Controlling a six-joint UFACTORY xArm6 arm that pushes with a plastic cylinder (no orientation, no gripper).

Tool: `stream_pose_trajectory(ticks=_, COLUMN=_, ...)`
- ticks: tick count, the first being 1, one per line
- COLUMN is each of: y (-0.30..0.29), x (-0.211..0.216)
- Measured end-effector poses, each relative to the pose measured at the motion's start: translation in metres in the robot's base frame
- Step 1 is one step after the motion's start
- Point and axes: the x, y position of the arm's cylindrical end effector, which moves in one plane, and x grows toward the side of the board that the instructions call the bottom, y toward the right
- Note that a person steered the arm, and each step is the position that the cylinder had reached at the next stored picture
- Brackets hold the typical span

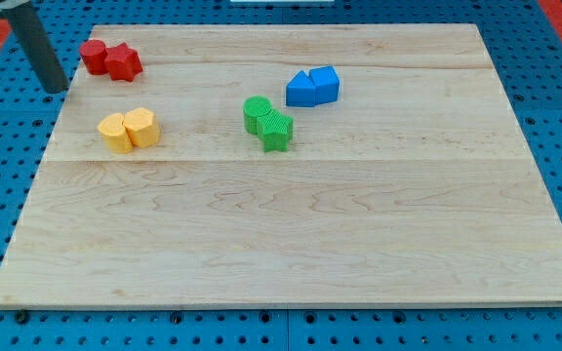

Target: Push red circle along with red star right and a bit down

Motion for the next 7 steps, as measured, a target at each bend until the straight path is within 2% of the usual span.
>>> stream_pose_trajectory(ticks=2, y=0.002, x=-0.075)
stream_pose_trajectory(ticks=4, y=0.061, x=0.01)
stream_pose_trajectory(ticks=5, y=0.112, x=0.033)
stream_pose_trajectory(ticks=6, y=0.127, x=0.037)
stream_pose_trajectory(ticks=7, y=0.099, x=0.032)
